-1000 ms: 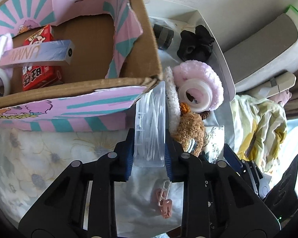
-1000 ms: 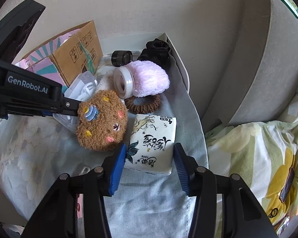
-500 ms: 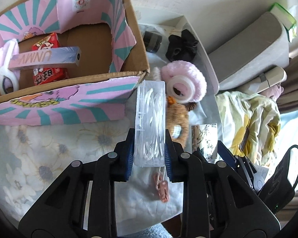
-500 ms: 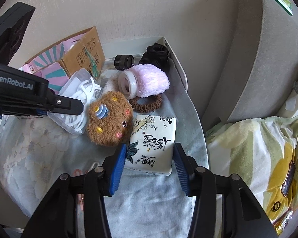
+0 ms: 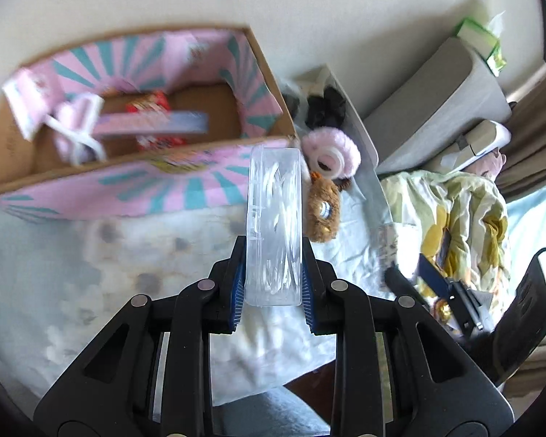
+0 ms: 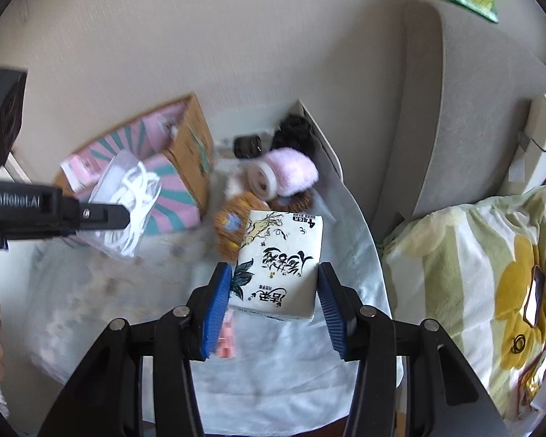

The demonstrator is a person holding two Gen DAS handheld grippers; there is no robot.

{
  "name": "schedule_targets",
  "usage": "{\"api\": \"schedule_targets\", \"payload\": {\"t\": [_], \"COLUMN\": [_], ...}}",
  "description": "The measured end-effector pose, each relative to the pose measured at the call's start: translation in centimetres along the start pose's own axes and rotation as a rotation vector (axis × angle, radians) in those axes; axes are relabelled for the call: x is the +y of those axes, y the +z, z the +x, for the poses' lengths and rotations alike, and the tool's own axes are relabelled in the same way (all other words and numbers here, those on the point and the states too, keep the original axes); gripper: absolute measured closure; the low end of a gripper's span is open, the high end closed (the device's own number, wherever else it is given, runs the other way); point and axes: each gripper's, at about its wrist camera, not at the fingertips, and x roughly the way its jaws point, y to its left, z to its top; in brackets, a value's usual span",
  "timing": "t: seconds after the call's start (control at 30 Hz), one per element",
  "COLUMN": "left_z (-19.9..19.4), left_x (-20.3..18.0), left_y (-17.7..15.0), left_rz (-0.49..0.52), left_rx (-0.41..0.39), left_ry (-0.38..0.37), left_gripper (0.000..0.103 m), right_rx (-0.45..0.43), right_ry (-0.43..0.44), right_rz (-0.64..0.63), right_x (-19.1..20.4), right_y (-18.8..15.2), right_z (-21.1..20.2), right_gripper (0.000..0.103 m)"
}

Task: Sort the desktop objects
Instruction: 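Carry the clear case and tissue pack into the striped box and open both tools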

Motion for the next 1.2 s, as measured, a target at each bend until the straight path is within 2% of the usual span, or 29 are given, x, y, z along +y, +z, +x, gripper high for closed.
{"api": "schedule_targets", "payload": {"t": [0.13, 0.3, 0.47, 0.57, 0.73, 0.97, 1.07, 1.2], "left_z": [-3.2, -7.9, -10.5, -11.0, -10.3, -6.8, -4.7, -2.8], "left_x": [2.0, 6.4, 11.2, 13.7, 16.5, 17.4, 17.7, 18.2], "left_y": [0.2, 1.2, 2.8, 4.1, 5.7, 7.6, 8.3, 8.7], "left_rz": [0.007, -0.028, -0.060, -0.065, -0.072, -0.055, -0.045, -0.036], "left_rx": [-0.063, -0.154, -0.196, -0.205, -0.190, -0.130, -0.104, -0.076], "left_ry": [0.042, 0.108, 0.182, 0.221, 0.239, 0.202, 0.180, 0.179], "left_gripper": [0.080, 0.080, 0.080, 0.080, 0.080, 0.080, 0.080, 0.080], "right_rx": [-0.021, -0.074, -0.112, -0.110, -0.068, 0.005, 0.056, 0.109], "right_ry": [0.033, 0.080, 0.123, 0.187, 0.242, 0.280, 0.317, 0.316], "right_rz": [-0.001, -0.075, -0.165, -0.185, -0.214, -0.232, -0.206, -0.207], "right_x": [1.6, 5.0, 8.7, 10.6, 13.7, 17.2, 18.1, 19.6], "right_y": [1.3, 3.6, 6.4, 8.0, 9.8, 12.3, 12.6, 12.1], "right_z": [-2.1, -4.2, -4.9, -4.2, -1.2, 4.4, 7.6, 10.7], "right_gripper": [0.058, 0.058, 0.058, 0.058, 0.058, 0.058, 0.058, 0.058]}}
